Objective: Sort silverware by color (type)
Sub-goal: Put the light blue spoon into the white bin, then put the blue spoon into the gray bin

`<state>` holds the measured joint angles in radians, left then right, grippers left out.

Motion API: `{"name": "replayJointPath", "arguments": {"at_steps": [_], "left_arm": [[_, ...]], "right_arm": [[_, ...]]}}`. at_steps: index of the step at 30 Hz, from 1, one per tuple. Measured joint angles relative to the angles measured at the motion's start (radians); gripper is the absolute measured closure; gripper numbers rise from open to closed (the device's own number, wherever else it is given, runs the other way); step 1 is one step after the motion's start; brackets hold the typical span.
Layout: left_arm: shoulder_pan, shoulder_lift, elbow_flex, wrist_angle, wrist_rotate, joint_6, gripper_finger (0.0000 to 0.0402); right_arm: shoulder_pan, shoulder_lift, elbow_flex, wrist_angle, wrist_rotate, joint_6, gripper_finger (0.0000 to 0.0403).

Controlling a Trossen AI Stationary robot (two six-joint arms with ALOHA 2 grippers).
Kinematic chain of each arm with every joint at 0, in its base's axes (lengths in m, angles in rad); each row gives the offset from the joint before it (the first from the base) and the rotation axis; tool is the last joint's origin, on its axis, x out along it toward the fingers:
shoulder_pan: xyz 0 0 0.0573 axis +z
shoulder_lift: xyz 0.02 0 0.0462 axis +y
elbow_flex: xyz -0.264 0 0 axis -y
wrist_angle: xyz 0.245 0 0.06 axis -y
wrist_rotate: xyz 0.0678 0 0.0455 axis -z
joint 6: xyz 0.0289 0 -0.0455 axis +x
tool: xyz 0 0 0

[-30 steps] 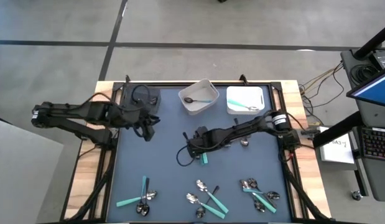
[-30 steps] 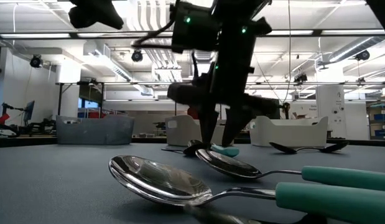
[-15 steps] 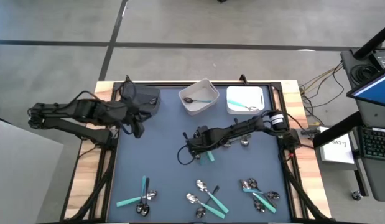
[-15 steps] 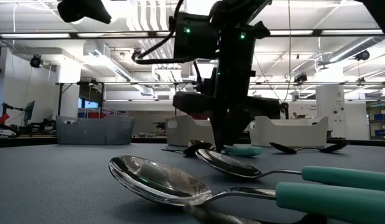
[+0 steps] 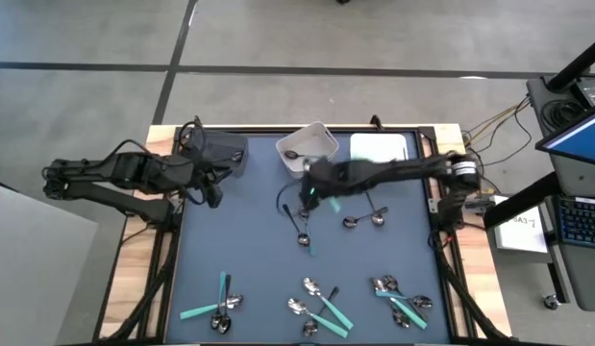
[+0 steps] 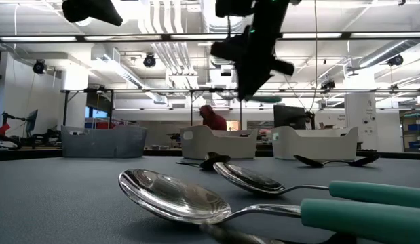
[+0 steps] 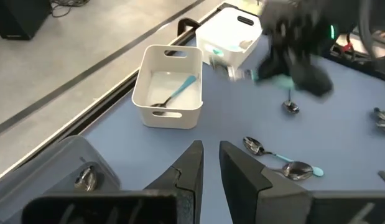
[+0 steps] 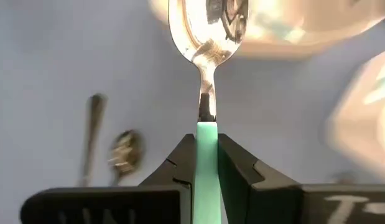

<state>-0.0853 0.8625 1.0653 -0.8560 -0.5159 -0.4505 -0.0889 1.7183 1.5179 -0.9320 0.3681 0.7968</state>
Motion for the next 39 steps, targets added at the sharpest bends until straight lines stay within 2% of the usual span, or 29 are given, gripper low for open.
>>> {"name": "replayJointPath", "arguments": {"at_steps": [5, 10, 16, 19, 23, 26, 28, 33, 39], "left_arm": [[0.001, 0.037, 0.0, 0.009, -0.003, 0.025, 0.0365], [0.002, 0.093, 0.0, 0.064, -0.074, 0.011, 0.0365], [0.005, 0.158, 0.0, 0.131, -0.08, -0.008, 0.0365], [0.006, 0.178, 0.0, 0.143, -0.117, -0.058, 0.0365], [0.006, 0.181, 0.0, 0.141, -0.222, -0.141, 0.0365], [0.007, 0.179, 0.0, 0.14, -0.231, -0.161, 0.0365], [0.007, 0.179, 0.0, 0.136, -0.203, -0.162, 0.0365], [0.006, 0.18, 0.0, 0.097, -0.054, -0.171, 0.0365], [0.007, 0.208, 0.0, 0.009, -0.012, -0.188, 0.0356]], "right_arm": [[-0.148, -0.079, 0.0, -0.151, 0.011, -0.238, 0.0372], [-0.298, -0.082, -0.004, -0.282, 0.042, -0.414, 0.0372], [-0.423, -0.052, -0.055, -0.296, 0.052, -0.579, 0.0372], [-0.459, -0.042, -0.089, -0.294, 0.052, -0.624, 0.0372], [-0.482, -0.04, -0.127, -0.292, 0.053, -0.642, 0.0355], [-0.485, -0.041, -0.144, -0.292, 0.053, -0.644, 0.032], [-0.485, -0.043, -0.144, -0.292, 0.057, -0.651, 0.0299], [-0.485, -0.052, -0.139, -0.304, 0.111, -0.6, 0.0264], [-0.463, -0.087, -0.114, -0.33, 0.055, -0.415, 0.0255]]}}
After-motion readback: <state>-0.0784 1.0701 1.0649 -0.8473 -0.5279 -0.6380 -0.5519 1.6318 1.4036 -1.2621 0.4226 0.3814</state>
